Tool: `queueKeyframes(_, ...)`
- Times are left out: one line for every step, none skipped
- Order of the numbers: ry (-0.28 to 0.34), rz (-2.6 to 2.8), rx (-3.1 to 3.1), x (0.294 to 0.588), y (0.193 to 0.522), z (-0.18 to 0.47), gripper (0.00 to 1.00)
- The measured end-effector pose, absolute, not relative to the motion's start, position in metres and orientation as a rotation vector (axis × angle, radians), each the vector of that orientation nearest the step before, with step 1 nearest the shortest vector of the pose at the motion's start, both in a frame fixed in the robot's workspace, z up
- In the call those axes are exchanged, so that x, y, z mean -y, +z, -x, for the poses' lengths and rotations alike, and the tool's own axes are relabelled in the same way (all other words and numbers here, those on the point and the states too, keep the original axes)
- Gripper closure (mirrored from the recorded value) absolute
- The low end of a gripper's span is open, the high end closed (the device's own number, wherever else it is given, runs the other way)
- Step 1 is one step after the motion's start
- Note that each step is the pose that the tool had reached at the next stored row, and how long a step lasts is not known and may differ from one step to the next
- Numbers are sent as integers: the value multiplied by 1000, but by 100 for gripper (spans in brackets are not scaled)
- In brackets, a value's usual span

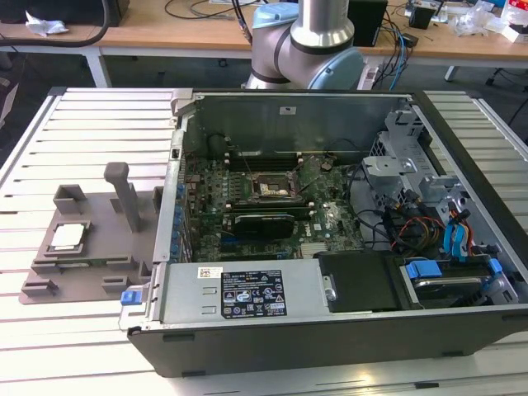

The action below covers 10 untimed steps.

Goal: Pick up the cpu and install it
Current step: 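Pick up the cpu and move it towards the insertion slot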

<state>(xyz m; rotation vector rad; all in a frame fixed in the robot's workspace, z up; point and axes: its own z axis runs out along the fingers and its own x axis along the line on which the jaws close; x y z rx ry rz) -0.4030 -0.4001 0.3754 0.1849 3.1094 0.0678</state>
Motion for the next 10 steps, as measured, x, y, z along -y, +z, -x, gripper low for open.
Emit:
queueKeyframes(68,-185,-3109,400,375,403,89)
queueKeyframes(68,-185,-3109,400,375,403,89)
queueKeyframes(68,-185,-3109,400,375,403,89)
queueKeyframes(68,-185,-3109,400,375,403,76)
queueKeyframes(68,-185,-3109,400,375,403,71)
queueKeyframes(68,-185,-3109,400,375,403,64)
queueKeyframes(68,-185,-3109,400,375,403,58)
queueKeyframes(63,-185,-3109,400,375,403,52)
queueKeyframes(49,-185,-3109,400,375,403,52)
queueKeyframes(37,-184,-3109,400,374,403,52)
